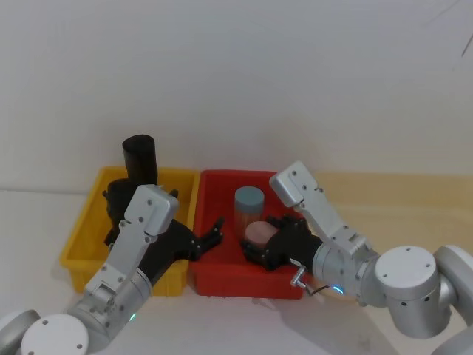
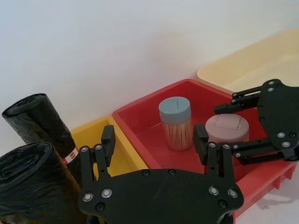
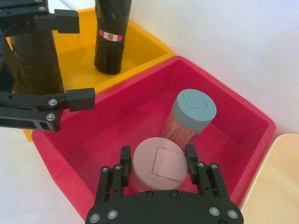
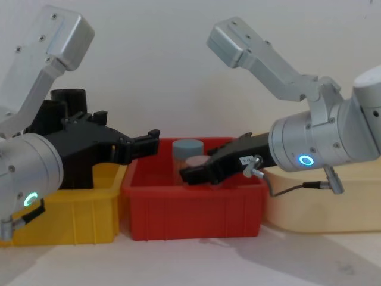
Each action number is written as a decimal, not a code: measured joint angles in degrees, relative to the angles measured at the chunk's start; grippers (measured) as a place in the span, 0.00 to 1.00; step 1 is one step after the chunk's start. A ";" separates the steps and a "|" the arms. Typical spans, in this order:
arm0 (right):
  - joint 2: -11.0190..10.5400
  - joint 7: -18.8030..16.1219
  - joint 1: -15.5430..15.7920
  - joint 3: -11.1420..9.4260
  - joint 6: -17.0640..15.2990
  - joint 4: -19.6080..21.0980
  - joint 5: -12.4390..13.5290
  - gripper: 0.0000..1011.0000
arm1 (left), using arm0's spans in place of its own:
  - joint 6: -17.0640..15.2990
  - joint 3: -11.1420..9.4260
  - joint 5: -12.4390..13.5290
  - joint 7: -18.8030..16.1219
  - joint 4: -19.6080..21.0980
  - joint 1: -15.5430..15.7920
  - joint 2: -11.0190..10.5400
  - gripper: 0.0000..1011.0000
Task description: Pick up the garbage bag with the one hand and transfer it to the other hand.
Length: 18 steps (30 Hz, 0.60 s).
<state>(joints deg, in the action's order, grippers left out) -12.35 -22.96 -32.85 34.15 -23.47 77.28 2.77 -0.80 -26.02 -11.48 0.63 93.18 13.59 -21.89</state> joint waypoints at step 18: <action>1.13 4.03 1.29 -3.87 5.79 2.29 -0.04 0.68 | 0.00 0.00 0.00 0.00 0.00 0.00 0.00 0.99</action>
<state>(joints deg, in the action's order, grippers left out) -11.22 -18.93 -31.56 30.29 -17.68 79.57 2.73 -0.80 -26.02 -11.48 0.63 93.18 13.59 -21.90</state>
